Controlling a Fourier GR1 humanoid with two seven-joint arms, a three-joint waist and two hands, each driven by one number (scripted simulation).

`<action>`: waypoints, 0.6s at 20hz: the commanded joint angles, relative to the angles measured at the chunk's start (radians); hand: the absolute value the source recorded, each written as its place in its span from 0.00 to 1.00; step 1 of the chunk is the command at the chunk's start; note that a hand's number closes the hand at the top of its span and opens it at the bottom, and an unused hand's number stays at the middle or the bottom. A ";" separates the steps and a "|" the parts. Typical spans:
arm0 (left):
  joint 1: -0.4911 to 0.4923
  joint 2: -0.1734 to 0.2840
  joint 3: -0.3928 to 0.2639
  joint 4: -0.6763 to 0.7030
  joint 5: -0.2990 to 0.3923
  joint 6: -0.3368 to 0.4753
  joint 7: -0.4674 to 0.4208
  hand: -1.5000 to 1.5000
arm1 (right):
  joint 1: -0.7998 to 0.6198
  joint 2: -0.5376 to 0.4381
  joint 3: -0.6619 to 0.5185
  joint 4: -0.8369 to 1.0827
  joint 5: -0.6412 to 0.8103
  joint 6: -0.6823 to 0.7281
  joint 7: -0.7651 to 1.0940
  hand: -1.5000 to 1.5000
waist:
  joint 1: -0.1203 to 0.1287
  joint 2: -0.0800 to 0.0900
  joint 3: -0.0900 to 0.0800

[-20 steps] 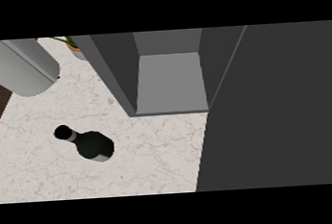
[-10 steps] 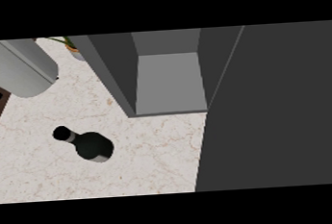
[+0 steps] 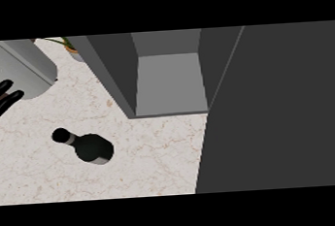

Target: Pick up the wine, place it into the cabinet and close the cabinet

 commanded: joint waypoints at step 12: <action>-0.023 -0.194 -0.041 0.256 -0.366 -0.162 -0.169 0.00 | -0.030 -0.068 0.066 -0.163 0.153 -0.095 0.098 0.00 | -0.008 0.002 0.000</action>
